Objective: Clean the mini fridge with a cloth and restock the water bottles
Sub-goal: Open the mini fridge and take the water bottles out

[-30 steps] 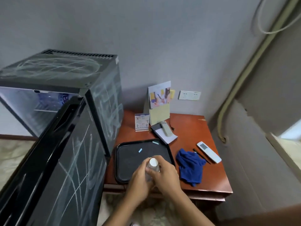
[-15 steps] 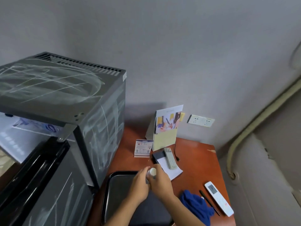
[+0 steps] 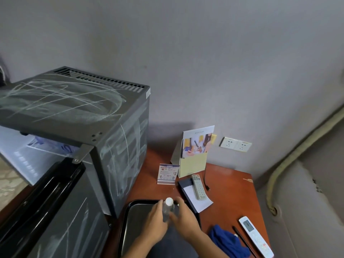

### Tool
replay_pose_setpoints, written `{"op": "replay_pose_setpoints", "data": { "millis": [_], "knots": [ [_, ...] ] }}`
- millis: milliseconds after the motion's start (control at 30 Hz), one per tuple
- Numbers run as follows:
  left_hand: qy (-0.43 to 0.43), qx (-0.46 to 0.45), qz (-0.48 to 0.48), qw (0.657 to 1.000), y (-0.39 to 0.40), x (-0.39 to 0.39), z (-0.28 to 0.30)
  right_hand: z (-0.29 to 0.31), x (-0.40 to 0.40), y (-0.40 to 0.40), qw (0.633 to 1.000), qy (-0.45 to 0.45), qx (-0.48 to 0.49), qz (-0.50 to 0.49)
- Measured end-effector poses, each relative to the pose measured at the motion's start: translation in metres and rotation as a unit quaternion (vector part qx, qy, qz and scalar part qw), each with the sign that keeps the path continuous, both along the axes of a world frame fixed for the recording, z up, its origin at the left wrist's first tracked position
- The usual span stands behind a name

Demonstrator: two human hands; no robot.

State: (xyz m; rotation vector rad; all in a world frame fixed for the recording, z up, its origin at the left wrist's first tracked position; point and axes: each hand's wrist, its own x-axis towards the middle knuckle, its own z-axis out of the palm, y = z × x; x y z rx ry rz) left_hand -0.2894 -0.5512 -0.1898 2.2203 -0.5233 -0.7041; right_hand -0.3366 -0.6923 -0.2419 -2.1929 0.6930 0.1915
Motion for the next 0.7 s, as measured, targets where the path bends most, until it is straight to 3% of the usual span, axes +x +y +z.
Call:
{"op": "replay_pose_setpoints", "data": {
  "millis": [267, 467, 533, 633, 700],
  "knots": [
    [-0.074, 0.005, 0.041, 0.996, 0.053, -0.102, 0.02, 0.054, -0.099, 0.037, 0.995, -0.083, -0.059, 0.009],
    [-0.162, 0.01, 0.111, 0.981, 0.133, -0.223, 0.038, 0.031, -0.195, 0.112, 0.979, -0.117, -0.125, 0.106],
    [-0.202, 0.027, 0.115, 0.972, 0.17, -0.255, 0.031, 0.024, -0.226, 0.148, 0.974, -0.147, -0.104, 0.138],
    [-0.183, 0.098, 0.132, 0.969, 0.225, -0.289, 0.002, 0.023, -0.27, 0.207, 0.964, -0.148, -0.097, 0.2],
    [-0.247, 0.107, 0.186, 0.945, 0.264, -0.302, -0.003, 0.018, -0.279, 0.24, 0.955, -0.178, -0.074, 0.225]
  ]
}}
